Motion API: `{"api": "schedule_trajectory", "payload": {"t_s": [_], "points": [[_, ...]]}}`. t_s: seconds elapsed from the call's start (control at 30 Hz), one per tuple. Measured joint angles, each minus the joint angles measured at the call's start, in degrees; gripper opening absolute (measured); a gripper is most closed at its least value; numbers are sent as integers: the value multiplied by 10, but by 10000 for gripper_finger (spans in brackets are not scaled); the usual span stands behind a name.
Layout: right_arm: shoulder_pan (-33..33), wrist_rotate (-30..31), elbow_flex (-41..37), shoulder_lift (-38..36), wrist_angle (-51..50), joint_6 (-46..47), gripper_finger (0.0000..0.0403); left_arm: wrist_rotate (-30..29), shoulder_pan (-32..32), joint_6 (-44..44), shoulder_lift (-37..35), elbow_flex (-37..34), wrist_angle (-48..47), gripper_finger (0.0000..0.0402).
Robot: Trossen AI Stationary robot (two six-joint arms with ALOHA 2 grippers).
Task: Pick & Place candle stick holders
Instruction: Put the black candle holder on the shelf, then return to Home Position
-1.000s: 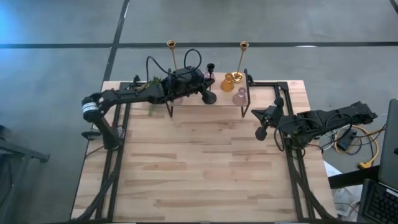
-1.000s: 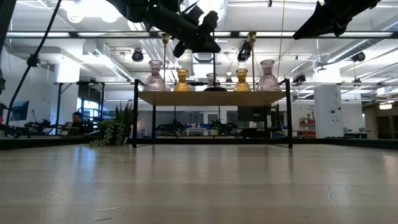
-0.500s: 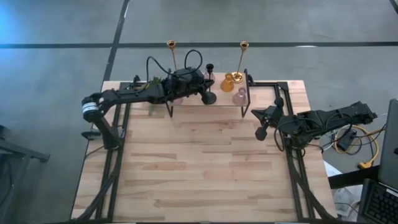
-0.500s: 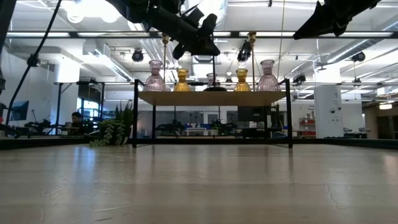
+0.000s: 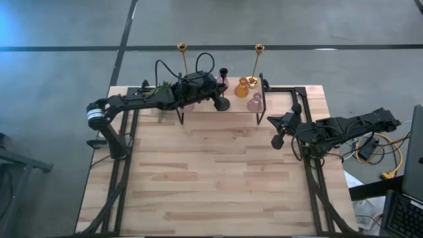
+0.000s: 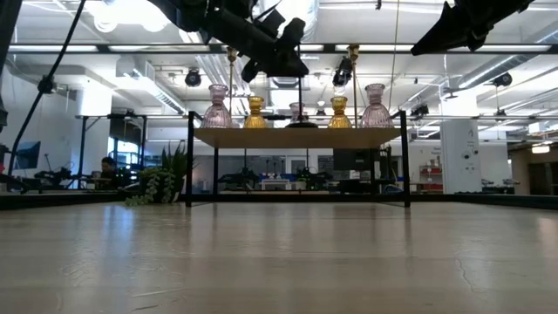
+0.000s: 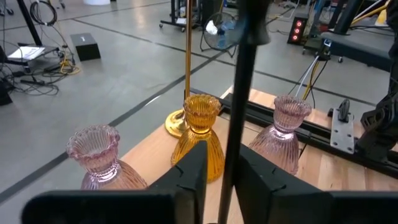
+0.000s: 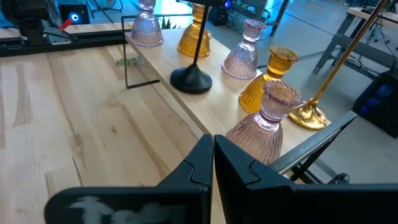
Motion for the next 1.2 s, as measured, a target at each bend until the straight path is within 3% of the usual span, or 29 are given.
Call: {"api": "schedule_trajectory", "payload": {"t_s": [0.57,0.8,1.2], "points": [[0,0,0,0,0,0,8,0,0,-3,-10,0,-21,211],[0,0,0,0,0,0,8,3,0,-6,-42,0,-67,219],[0,0,0,0,1,2,8,36,-23,-7,-144,-1,-227,218]]}}
